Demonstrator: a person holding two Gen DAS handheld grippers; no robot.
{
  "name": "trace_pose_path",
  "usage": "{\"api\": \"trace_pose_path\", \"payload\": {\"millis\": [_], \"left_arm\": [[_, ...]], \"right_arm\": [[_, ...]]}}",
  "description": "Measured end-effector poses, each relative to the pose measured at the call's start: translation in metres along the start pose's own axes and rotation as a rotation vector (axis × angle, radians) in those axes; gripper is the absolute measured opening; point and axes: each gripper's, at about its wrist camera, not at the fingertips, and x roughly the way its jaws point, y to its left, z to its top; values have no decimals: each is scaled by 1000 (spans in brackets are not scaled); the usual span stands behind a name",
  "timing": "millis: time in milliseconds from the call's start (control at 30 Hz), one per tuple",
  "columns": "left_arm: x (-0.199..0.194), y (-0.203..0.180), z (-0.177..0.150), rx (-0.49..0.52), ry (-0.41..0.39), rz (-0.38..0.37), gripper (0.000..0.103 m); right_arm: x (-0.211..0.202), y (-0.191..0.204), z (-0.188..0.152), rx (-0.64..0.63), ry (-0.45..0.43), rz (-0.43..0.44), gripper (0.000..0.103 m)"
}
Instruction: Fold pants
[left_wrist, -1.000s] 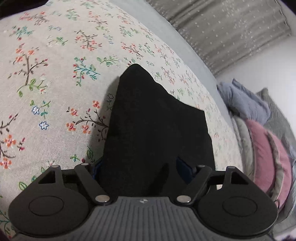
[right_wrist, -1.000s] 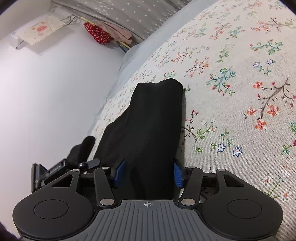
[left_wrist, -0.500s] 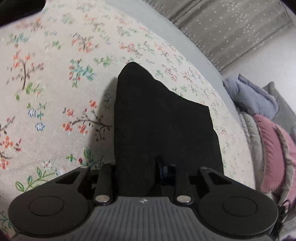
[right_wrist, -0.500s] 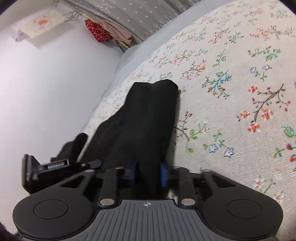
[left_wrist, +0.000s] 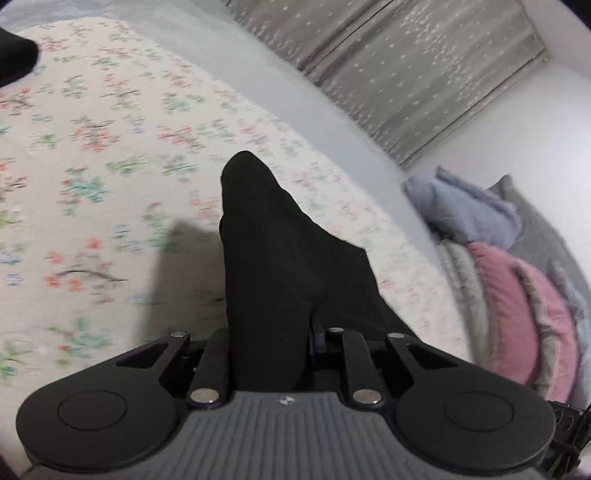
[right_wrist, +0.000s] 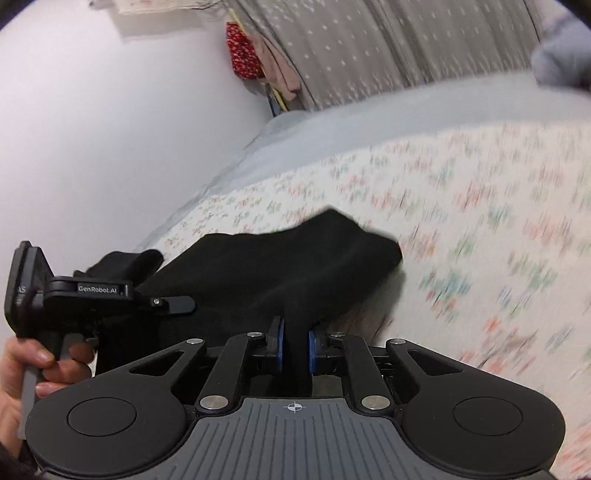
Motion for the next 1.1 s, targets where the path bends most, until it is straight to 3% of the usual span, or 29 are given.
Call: {"api": "trace_pose_path", "payload": {"millis": [200, 333, 400, 467, 533, 600, 700, 933, 1000, 1100], "left_arm": [[28, -55, -6, 14, -46, -95, 22], [67, -71, -22, 79, -33, -59, 23], [95, -66, -33, 120, 23, -4, 23], [117, -52, -43, 125, 63, 73, 31], [119, -37, -41, 60, 60, 37, 34], [116, -33, -35, 35, 67, 30, 34], [115, -33, -32, 64, 64, 40, 36], [106, -55, -43, 135, 46, 76, 36], [104, -55, -41, 128, 42, 91, 42], [88, -55, -40, 105, -24, 147, 47]], "right_arm": [[-46, -40, 42, -48, -64, -81, 12], [-46, -91, 49, -2, -69, -98, 12], [-25, -120, 39, 53, -13, -108, 13], [3, -145, 22, 130, 97, -165, 18], [14, -159, 12, 202, 125, -178, 24], [9, -159, 15, 234, 116, -181, 28], [3, -151, 17, 195, 122, -229, 30], [-12, -162, 2, 293, 124, -243, 33], [-17, -155, 0, 287, 122, -258, 34], [-33, -144, -4, 271, 91, -279, 35]]}}
